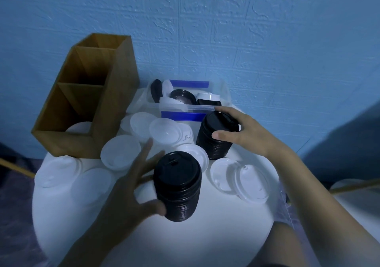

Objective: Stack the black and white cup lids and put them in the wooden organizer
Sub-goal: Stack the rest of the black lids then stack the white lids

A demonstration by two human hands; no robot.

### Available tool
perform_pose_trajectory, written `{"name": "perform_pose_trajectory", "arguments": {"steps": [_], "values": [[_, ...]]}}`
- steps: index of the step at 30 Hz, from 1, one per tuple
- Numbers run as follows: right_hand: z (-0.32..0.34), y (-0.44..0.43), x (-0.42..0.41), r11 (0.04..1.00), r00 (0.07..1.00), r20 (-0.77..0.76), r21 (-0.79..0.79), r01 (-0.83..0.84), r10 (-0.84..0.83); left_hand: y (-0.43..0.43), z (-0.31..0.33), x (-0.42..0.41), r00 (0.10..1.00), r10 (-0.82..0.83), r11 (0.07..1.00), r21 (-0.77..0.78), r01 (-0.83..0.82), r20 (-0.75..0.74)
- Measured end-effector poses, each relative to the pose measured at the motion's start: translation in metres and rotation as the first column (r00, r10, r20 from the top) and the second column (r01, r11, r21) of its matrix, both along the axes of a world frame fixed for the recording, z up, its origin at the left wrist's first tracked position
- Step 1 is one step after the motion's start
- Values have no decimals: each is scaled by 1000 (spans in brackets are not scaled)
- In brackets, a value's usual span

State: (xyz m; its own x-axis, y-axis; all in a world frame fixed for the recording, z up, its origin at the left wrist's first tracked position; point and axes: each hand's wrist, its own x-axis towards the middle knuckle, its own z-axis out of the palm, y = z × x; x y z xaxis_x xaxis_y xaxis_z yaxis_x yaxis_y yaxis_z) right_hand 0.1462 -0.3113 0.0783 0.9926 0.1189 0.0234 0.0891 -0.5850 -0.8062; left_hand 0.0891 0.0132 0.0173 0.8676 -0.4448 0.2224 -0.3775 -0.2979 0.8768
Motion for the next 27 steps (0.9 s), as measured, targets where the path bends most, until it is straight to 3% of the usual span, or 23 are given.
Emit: {"name": "perform_pose_trajectory", "arguments": {"steps": [5,6,10,14,17,22,27], "values": [[5,-2,4,1000,1000,-9,22,-13,14,-3,26,65,962,109,960,-225,-168,-252],[5,-2,4,1000,1000,-13,28,-15,15,-11,34,72,954,147,959,-198,-203,-263],[1,-6,-1,999,1000,-15,40,-2,3,-50,50,76,991,136,987,-84,-136,-4],[-1,-7,-4,997,1000,2,75,14,-14,-85,61,94,995,-78,997,-12,78,-66],[-4,-5,-4,996,1000,7,91,-10,9,-97,52,105,984,-126,989,66,135,-128],[-10,-6,-2,991,1000,-14,134,-12,14,-103,42,113,989,-93,980,165,111,-115],[-17,-9,-1,976,997,-32,208,-56,64,-102,31,108,989,-72,988,129,89,-131]]}}
